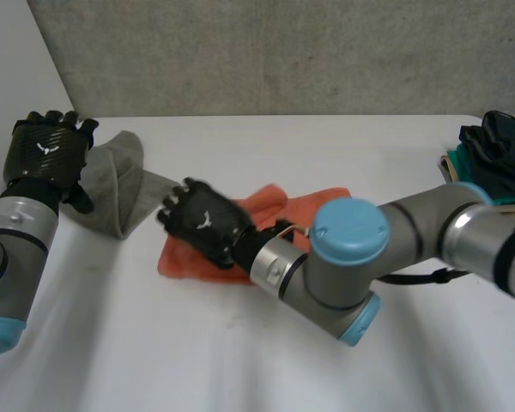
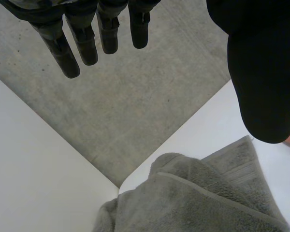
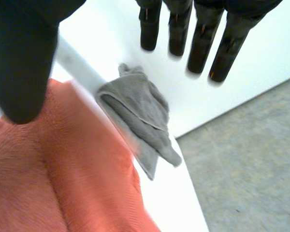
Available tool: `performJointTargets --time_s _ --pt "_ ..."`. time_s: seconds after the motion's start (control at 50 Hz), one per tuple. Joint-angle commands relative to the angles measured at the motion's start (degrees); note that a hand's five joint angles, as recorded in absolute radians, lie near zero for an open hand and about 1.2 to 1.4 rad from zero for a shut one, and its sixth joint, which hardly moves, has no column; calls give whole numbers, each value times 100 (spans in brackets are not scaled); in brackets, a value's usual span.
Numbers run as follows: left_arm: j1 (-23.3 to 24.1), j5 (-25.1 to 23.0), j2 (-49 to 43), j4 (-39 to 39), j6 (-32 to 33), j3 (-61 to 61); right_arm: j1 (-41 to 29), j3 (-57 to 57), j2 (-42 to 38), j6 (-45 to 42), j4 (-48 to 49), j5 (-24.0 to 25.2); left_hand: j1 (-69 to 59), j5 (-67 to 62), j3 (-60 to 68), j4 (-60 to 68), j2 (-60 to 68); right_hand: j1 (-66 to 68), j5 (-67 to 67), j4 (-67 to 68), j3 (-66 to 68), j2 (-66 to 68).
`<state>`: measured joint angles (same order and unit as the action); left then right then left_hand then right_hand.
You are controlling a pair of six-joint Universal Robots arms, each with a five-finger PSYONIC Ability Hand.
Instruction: Fold the laundry.
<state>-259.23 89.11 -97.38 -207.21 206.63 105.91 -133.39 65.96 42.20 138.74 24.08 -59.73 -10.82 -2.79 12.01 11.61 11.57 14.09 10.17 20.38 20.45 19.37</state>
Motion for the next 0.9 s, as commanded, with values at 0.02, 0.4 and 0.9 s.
performJointTargets --time_s 0.02,0.4,0.9 --pt "56 -17 -70 -12 0 -88 24 -40 261 179 -27 -749 -40 156 -78 -39 -35 -409 -1017 -1038 -1045 -937" --pt "2191 27 -1896 -65 -9 -1176 1790 2280 1792 1551 -1389 -1973 -158 39 39 79 83 -409 -1017 -1038 -1045 -937" --pt "2183 994 -3016 463 448 -1917 2177 2650 1334 1534 -756 -1938 -108 89 -11 28 33 6591 5983 5962 5955 6063"
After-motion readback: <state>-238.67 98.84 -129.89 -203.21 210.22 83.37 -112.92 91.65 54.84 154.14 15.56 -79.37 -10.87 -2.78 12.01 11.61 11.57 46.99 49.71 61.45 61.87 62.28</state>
